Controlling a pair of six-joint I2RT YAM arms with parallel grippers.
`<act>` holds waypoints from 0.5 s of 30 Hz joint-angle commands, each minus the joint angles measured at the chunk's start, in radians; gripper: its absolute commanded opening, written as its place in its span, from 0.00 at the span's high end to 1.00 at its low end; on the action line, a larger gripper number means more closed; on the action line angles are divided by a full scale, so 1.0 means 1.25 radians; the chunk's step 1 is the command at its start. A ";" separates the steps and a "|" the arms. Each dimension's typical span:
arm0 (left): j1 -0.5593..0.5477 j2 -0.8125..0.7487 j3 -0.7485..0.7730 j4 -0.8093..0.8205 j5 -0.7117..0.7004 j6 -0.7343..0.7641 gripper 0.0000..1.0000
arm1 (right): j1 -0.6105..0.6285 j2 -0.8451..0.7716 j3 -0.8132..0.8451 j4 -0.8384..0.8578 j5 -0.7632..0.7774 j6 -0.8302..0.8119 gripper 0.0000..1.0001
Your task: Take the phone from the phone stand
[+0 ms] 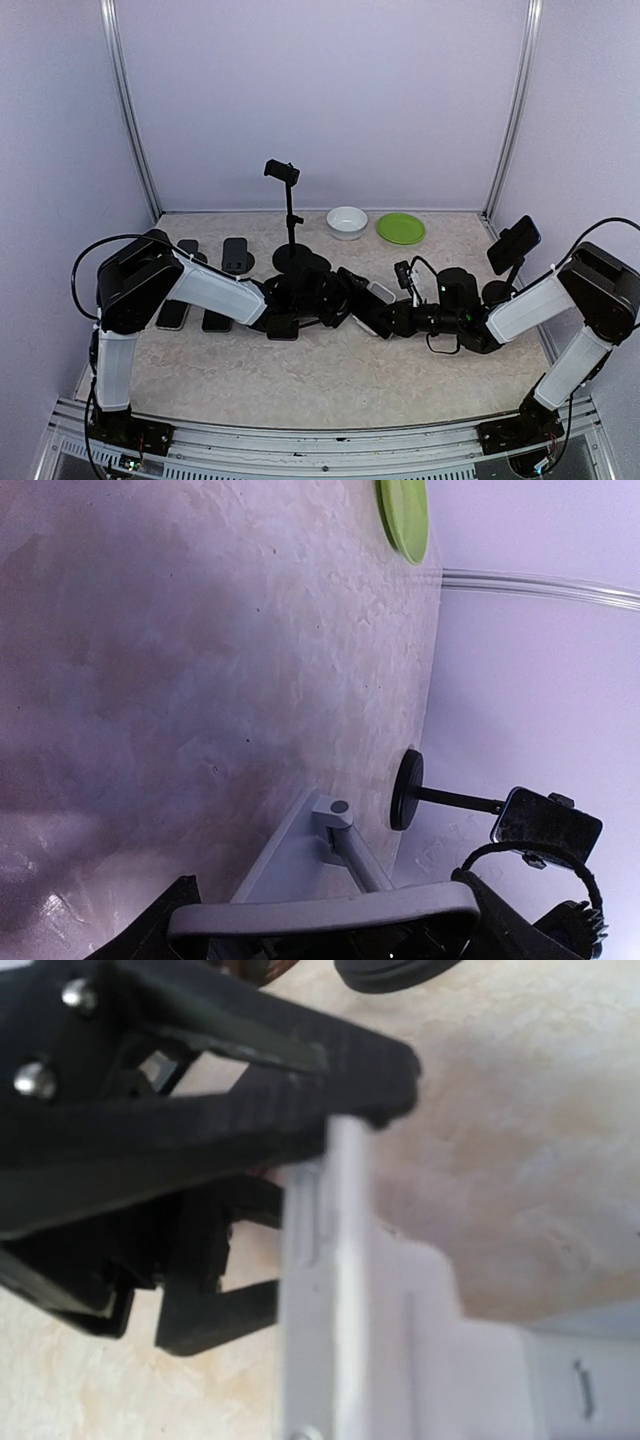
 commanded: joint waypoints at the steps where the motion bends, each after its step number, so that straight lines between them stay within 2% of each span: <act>1: 0.007 0.020 -0.015 0.040 0.013 -0.005 0.49 | 0.007 -0.022 0.004 0.063 -0.006 -0.008 0.78; 8: 0.022 0.045 -0.034 0.097 0.047 -0.032 0.61 | 0.007 -0.021 0.002 0.048 -0.001 -0.006 0.70; 15: 0.016 0.033 -0.030 0.097 0.034 0.001 0.68 | 0.007 -0.051 0.000 0.024 0.000 -0.008 0.40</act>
